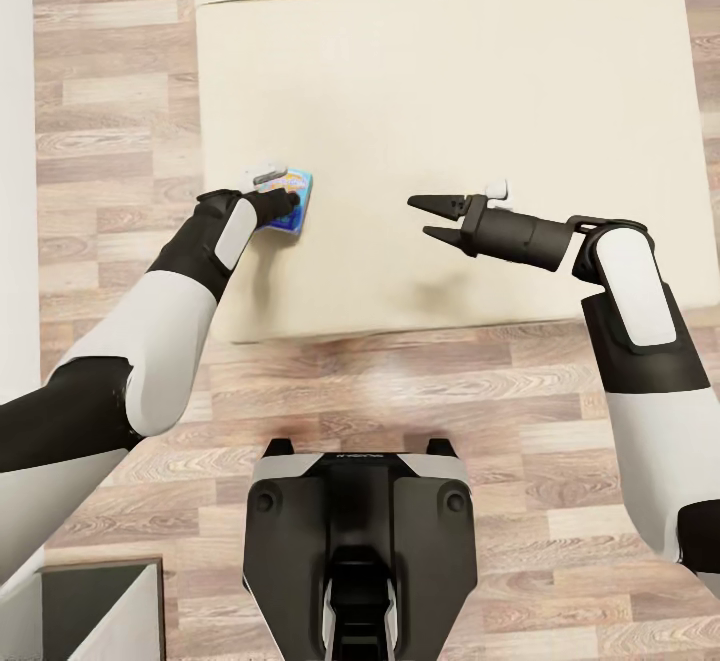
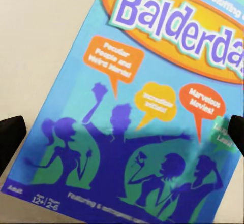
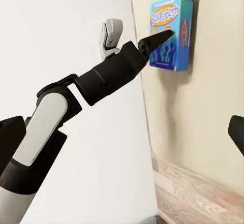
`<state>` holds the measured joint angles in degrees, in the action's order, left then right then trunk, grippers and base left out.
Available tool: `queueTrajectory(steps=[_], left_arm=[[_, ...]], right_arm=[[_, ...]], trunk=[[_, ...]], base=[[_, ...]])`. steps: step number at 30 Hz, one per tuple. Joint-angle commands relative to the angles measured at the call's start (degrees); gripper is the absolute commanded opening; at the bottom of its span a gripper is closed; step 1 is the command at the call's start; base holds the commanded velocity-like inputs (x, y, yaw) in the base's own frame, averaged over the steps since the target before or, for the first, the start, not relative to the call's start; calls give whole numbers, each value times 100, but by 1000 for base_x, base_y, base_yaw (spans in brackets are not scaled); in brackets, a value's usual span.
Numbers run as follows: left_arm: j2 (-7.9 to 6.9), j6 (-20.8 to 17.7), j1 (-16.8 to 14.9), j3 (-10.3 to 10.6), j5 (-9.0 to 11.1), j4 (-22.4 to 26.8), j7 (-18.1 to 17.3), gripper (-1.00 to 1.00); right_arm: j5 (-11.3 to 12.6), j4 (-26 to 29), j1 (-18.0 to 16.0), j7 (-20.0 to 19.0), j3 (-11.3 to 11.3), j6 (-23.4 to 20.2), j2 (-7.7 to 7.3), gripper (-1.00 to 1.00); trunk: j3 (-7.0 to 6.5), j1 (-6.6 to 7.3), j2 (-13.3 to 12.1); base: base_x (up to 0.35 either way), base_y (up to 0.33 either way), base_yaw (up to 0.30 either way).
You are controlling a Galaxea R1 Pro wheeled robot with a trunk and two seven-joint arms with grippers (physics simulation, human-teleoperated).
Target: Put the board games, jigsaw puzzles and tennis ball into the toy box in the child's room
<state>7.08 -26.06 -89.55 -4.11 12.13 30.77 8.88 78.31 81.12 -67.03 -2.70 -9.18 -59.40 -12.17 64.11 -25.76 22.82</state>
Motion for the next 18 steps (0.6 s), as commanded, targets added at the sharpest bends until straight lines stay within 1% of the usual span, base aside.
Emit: queueTrajectory(steps=[1,6,18], left_arm=[[6,-27,-1,-19,62,8,35,100],[5,-30,-1,-19,62,8,35,100],[4,-17,-1,-26,62,8,35,100]], right_arm=[[-27,0,-3,-28,-5,-10,-4,100],[-26,0,-3,-28,-5,-12,-4,100],[-26,-1,-3,-28,-5,-12,-5,100]], trunk=[[6,-2,9],[6,-2,9],[6,-2,9]], base=[[-159,0,0],[-77,0,0],[-8,0,0]])
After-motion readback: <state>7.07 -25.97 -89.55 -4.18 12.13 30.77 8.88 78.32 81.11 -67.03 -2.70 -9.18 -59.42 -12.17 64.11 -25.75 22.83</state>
